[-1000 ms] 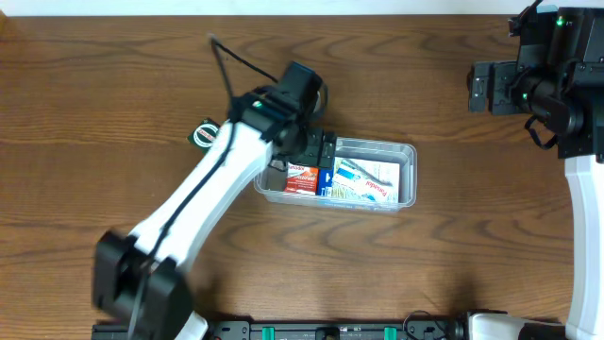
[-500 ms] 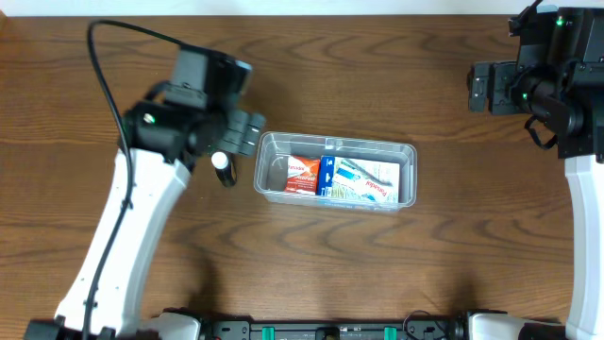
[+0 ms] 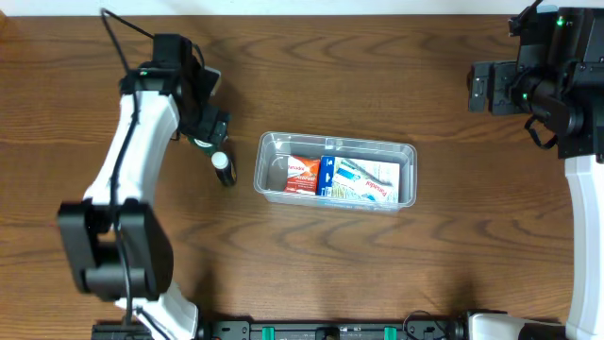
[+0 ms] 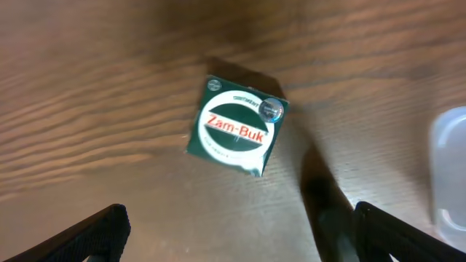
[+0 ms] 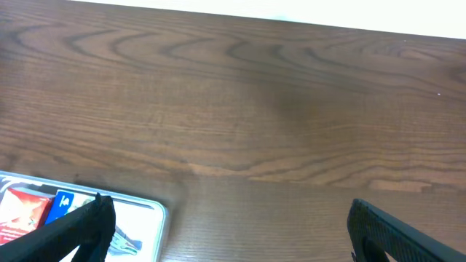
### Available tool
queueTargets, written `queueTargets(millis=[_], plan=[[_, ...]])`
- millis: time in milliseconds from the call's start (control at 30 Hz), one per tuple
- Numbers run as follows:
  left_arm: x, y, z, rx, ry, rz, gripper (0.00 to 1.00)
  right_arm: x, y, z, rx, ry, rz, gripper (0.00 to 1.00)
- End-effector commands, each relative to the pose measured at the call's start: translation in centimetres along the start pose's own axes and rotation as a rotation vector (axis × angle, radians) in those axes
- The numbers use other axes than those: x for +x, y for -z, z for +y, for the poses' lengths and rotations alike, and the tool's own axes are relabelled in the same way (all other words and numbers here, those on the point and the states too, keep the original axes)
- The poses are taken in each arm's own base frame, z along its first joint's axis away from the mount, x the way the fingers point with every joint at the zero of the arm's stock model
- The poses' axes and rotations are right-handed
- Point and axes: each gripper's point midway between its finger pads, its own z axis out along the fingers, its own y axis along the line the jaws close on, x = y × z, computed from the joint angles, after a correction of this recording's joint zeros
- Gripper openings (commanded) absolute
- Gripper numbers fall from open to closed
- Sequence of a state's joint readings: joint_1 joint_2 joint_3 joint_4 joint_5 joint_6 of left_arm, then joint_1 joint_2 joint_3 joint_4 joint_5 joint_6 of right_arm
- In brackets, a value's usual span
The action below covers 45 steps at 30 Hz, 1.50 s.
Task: Pack container
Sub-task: 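Open left gripper and move it back toward the green box, then lower left gripper onto the green Zam-Buk box and grasp it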
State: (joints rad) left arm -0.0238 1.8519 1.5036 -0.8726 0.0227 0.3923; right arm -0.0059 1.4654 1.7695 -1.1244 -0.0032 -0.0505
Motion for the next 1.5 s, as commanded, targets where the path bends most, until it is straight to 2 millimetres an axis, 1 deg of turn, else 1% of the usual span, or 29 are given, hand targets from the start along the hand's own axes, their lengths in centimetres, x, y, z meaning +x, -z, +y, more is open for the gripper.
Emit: queueTargets(millis=[0, 167, 300, 467, 867, 1133, 1267, 1467], plan=[[-0.4, -1.5, -0.1, 0.019, -0.056, 0.013, 0.98, 0.0, 0.0, -0.3, 0.011, -0.021, 0.0, 0.99], [0.0, -3.7, -0.2, 0.028, -0.073, 0.051, 0.98, 0.0, 0.0, -0.3, 0.011, -0.021, 0.0, 0.99], [0.6, -5.4, 0.3, 0.033, -0.066, 0.088, 0.98, 0.0, 0.0, -0.3, 0.011, -0.021, 0.0, 0.99], [1.4, -6.7, 0.7, 0.043, -0.055, 0.12, 0.98, 0.0, 0.0, -0.3, 0.011, -0.021, 0.0, 0.99], [0.7, -7.3, 1.3, 0.03, -0.05, 0.091, 0.98, 0.0, 0.0, -0.3, 0.011, -0.021, 0.0, 0.99], [1.3, -8.8, 1.0, 0.044, -0.062, 0.123, 0.98, 0.0, 0.0, -0.3, 0.011, -0.021, 0.0, 0.99], [1.0, -8.9, 1.0, 0.043, -0.064, 0.111, 0.98, 0.0, 0.0, -0.3, 0.011, -0.021, 0.0, 0.99], [0.6, -8.9, 0.4, 0.076, -0.069, 0.091, 1.0, 0.0, 0.0, -0.3, 0.011, -0.021, 0.0, 0.99]])
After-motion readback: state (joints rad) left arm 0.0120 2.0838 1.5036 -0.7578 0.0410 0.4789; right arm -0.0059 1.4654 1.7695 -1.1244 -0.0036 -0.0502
